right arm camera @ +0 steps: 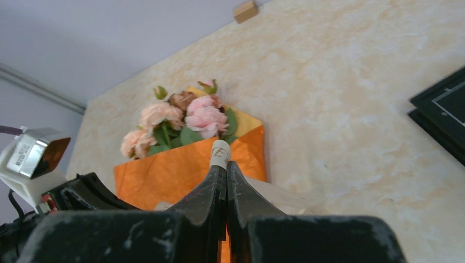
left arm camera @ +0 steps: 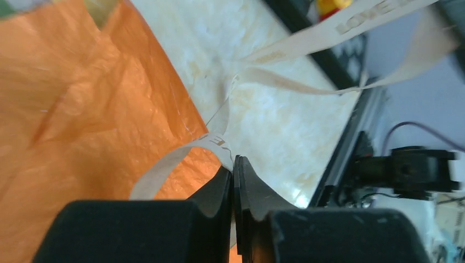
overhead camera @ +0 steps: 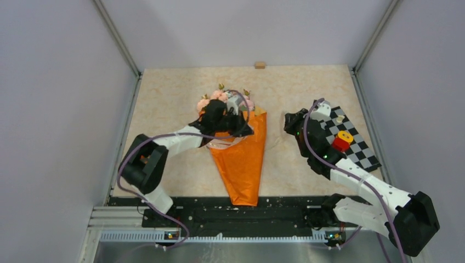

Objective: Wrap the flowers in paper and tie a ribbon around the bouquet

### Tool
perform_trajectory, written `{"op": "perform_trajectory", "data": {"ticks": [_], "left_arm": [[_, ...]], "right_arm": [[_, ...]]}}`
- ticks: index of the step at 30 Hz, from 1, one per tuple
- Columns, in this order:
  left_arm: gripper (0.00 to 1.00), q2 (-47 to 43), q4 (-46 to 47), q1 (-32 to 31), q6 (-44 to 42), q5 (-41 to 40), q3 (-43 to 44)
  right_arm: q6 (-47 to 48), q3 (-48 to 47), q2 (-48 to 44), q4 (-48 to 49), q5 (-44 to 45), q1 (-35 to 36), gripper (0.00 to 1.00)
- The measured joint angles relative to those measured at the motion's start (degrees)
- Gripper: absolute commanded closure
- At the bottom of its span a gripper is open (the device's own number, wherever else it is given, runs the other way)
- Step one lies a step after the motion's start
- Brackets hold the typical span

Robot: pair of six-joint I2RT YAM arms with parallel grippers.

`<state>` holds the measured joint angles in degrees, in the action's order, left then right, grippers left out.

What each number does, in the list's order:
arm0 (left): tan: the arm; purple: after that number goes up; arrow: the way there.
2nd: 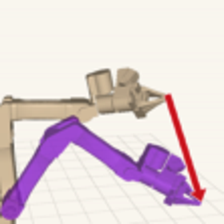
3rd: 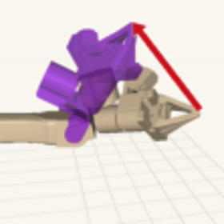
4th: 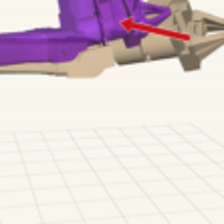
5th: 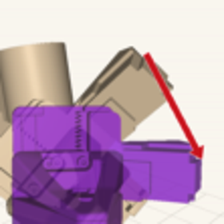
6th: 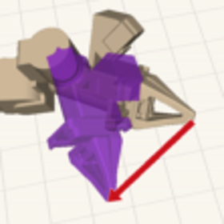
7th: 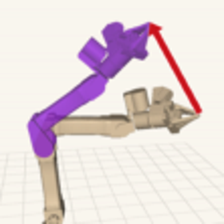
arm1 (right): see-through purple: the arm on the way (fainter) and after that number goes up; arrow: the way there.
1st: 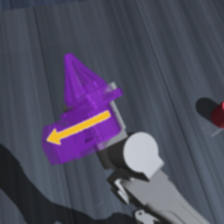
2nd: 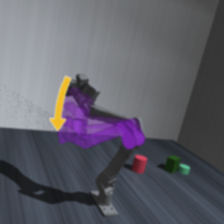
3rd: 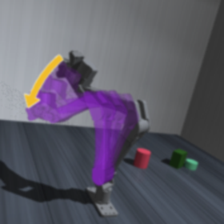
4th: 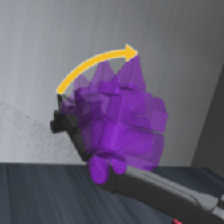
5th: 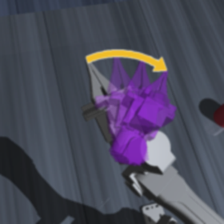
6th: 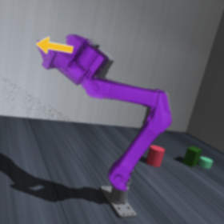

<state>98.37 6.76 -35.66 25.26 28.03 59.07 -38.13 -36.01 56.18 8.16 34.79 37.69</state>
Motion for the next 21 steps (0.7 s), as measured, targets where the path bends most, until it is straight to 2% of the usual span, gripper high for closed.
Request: {"op": "perform_trajectory", "data": {"ticks": [4,9,14,18,21], "left_arm": [[0.89,-7.98,16.65,7.56,8.63,8.81,-10.95],[0.85,-9.92,26.36,7.72,13.03,13.53,-16.11],[0.81,-11.04,30.16,6.05,13.75,14.69,-18.12],[0.81,-13.49,30.82,4.22,12.48,12.20,-18.58],[0.77,-14.56,31.95,3.30,11.17,9.84,-18.58]], "right_arm": [[0.83,-0.17,1.36,5.01,-7.41,0.00,1.00],[-0.13,-3.21,7.37,10.14,-15.23,0.20,1.00],[-1.18,-6.97,13.53,13.68,-16.70,2.91,1.00],[-2.01,-9.64,16.74,14.95,-16.37,5.75,1.00],[-2.69,-10.93,18.03,15.47,-16.50,6.80,1.00]]}}
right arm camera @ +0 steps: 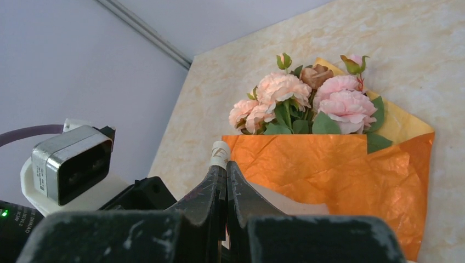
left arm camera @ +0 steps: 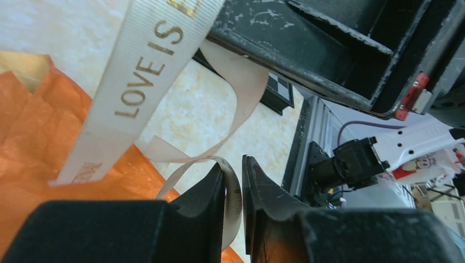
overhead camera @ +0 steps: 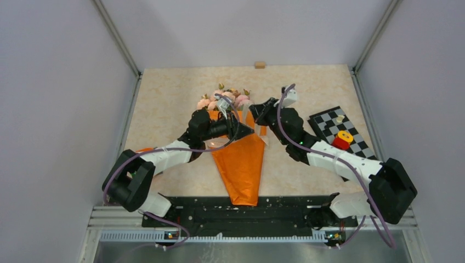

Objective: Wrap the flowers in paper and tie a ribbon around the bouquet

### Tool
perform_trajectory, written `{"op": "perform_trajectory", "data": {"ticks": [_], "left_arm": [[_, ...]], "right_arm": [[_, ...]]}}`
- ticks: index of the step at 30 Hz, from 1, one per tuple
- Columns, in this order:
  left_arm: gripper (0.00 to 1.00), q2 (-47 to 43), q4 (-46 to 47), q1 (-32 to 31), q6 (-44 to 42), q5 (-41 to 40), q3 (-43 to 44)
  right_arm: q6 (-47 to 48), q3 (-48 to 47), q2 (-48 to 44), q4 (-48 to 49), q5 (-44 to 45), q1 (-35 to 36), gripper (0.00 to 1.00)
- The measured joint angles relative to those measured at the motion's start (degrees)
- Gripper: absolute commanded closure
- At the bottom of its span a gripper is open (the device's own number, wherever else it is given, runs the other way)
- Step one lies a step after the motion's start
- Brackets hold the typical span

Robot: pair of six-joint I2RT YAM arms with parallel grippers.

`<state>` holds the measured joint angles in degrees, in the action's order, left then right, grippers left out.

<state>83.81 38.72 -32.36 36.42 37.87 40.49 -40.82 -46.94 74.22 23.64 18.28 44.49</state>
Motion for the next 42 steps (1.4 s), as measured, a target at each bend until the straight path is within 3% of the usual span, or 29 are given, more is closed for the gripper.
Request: {"op": "perform_trajectory", "data": {"ticks": [10,26,29,31,34,36,42], "left_arm": [[0.65,0.59,1.22,-0.44,-6.47,-1.25,0.00],[0.62,2.71,4.70,-2.23,-10.73,0.66,0.00],[0.74,2.97,5.05,-2.29,-10.78,1.36,0.00],[0.97,2.97,5.09,-2.32,-10.88,1.64,0.00],[1.00,2.97,5.07,-2.47,-11.23,1.79,0.00],[1.00,2.97,5.27,-2.56,-11.52,1.68,0.02],[1.00,2.82,5.27,-2.62,-11.21,1.16,-0.17]], "right_arm": [[-1.99,-2.71,0.52,-3.61,-5.46,0.13,1.00],[-5.97,-3.87,3.50,-5.09,-13.64,0.13,1.00],[-6.36,-4.52,4.63,-5.29,-14.21,0.13,1.00],[-6.38,-4.94,5.25,-5.09,-14.19,0.13,1.00],[-6.32,-5.62,5.84,-5.07,-14.40,0.13,1.00],[-5.75,-6.14,6.25,-5.49,-14.51,0.13,0.90],[0.90,-12.15,8.46,-12.41,-14.97,-0.70,0.45]]}}
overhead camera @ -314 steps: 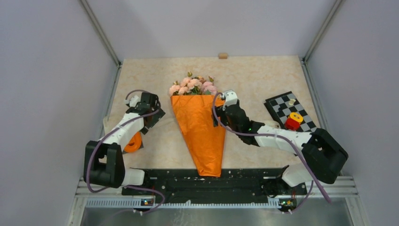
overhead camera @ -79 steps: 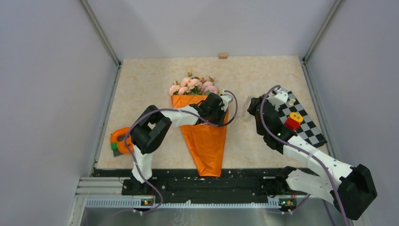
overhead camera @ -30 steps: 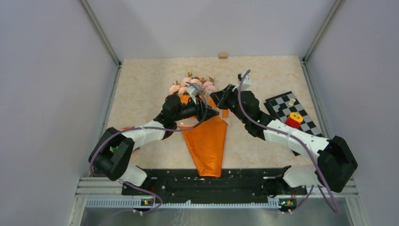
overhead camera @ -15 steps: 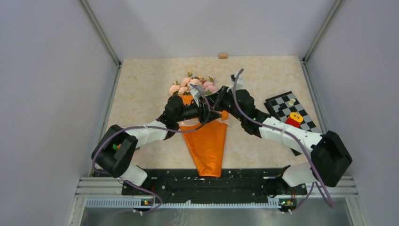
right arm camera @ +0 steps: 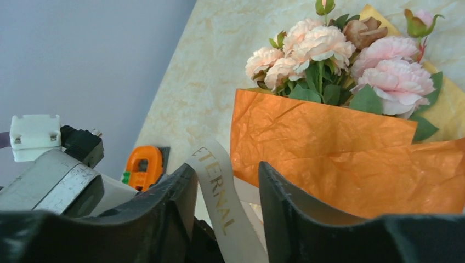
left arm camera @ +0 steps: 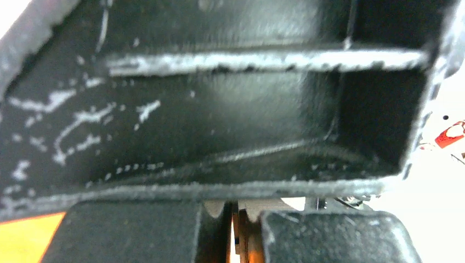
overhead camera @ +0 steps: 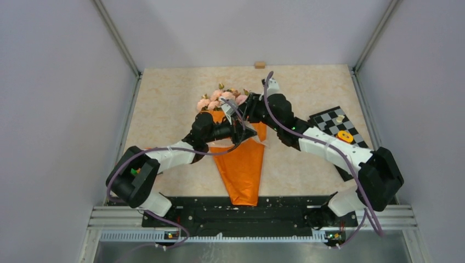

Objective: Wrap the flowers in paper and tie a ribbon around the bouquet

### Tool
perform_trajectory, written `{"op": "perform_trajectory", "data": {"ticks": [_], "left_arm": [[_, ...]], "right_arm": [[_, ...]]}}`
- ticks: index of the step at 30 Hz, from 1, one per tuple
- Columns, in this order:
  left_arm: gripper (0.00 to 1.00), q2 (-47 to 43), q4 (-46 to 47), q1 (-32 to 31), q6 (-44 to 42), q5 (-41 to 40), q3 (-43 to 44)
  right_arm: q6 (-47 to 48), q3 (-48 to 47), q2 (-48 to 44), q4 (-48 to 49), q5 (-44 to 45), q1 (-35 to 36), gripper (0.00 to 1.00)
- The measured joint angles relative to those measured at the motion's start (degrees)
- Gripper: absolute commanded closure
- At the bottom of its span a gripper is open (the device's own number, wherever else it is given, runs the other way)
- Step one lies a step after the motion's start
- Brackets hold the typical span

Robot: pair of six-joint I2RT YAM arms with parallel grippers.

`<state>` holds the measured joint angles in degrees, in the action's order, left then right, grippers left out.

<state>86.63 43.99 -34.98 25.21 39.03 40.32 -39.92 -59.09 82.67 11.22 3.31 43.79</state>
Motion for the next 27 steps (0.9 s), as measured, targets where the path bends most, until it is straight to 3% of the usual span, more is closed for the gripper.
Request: {"op": "perform_trajectory", "data": {"ticks": [3,7,16,27], "left_arm": [[1.00,-0.92,0.02,-0.04,0.33,-1.07,-0.74],[1.00,-2.47,0.17,-0.22,0.50,-2.03,-1.90],[1.00,-4.44,0.20,-0.33,0.33,-2.71,-2.73],[1.00,-5.18,-0.61,-0.33,-1.44,-2.03,-3.48]], "right_arm": [[3.96,-1.95,0.00,-4.24,-1.66,-1.73,0.30],[7.54,-1.99,-1.01,-10.86,-2.43,-4.72,0.22],[11.10,-2.05,-4.15,-24.46,-0.57,-9.42,0.29],[9.99,-10.47,9.62,-31.10,-18.08,-9.49,0.32]]}}
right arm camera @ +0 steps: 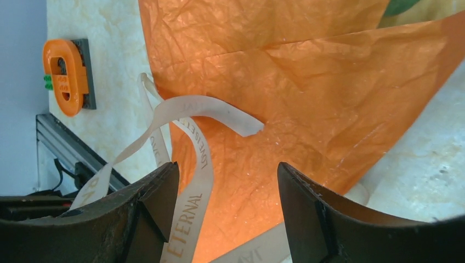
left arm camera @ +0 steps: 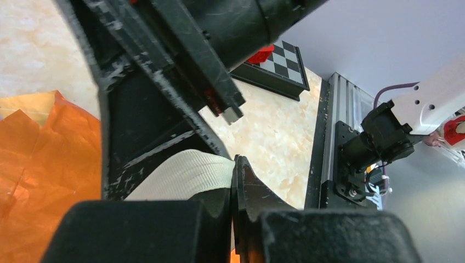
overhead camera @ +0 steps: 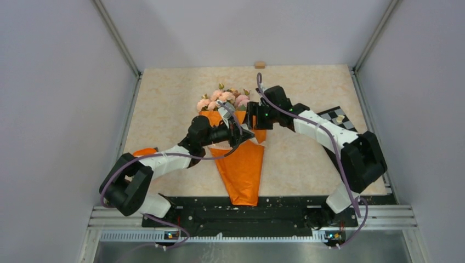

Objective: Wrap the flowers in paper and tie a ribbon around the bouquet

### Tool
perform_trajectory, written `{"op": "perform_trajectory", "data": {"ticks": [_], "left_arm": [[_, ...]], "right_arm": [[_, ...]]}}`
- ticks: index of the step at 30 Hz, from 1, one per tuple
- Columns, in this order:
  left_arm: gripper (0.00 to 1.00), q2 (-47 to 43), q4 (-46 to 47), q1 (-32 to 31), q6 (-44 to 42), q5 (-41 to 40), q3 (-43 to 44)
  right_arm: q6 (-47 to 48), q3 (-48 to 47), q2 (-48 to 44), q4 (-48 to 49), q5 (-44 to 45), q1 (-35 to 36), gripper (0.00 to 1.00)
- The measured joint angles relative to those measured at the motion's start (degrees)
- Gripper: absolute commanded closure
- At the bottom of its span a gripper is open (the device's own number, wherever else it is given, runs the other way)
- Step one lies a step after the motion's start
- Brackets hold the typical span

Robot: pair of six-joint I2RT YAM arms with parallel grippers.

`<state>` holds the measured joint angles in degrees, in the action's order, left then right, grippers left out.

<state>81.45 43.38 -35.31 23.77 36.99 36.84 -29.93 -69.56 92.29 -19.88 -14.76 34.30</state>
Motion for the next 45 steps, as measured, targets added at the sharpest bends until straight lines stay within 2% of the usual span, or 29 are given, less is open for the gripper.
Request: {"op": "perform_trajectory", "data": {"ticks": [6,13,19,21,24,27,28,30,34,37,45], "left_arm": [[1.00,-1.25,-1.64,0.00,-2.10,0.13,-0.26],[1.00,-2.45,-1.88,0.00,-3.89,1.60,-0.26],[1.00,-2.45,-3.50,0.00,-5.57,1.77,-0.26],[1.00,-2.45,-3.89,0.00,-5.97,1.77,-0.26],[1.00,-2.45,-4.26,0.00,-6.36,1.73,-0.26],[1.00,-2.56,-4.81,0.00,-6.95,1.55,-0.28],[1.00,-2.60,-4.87,0.00,-7.06,1.51,-0.33],[1.00,-3.02,-4.96,0.00,-7.30,1.27,-0.50],[1.00,-4.02,-5.20,0.00,-7.43,0.50,-0.74],[1.00,-4.63,-5.66,0.00,-7.43,-0.81,-0.83],[1.00,-5.22,-9.70,0.00,-7.15,-9.03,-0.85]], "right_arm": [[-0.22,-4.92,6.75,-1.29,-7.78,0.02,0.34],[0.20,-6.03,13.62,-3.37,-16.68,0.24,0.35],[0.31,-6.32,18.08,-4.81,-23.06,0.87,0.46],[0.13,-6.32,18.69,-4.87,-24.81,1.03,0.53],[-0.22,-6.32,19.69,-4.74,-27.41,1.20,0.72],[-1.03,-6.32,20.26,-4.52,-28.83,1.29,0.96],[-1.29,-6.32,20.28,-4.35,-29.09,1.29,1.00],[-2.03,-6.32,20.26,-3.23,-29.42,1.27,1.00],[-3.34,-6.01,19.08,-1.46,-27.96,0.70,1.00],[-4.04,-3.67,14.67,0.07,-23.85,-0.31,1.00],[-0.11,-2.10,-5.81,-4.90,1.14,-1.79,1.00]]}}
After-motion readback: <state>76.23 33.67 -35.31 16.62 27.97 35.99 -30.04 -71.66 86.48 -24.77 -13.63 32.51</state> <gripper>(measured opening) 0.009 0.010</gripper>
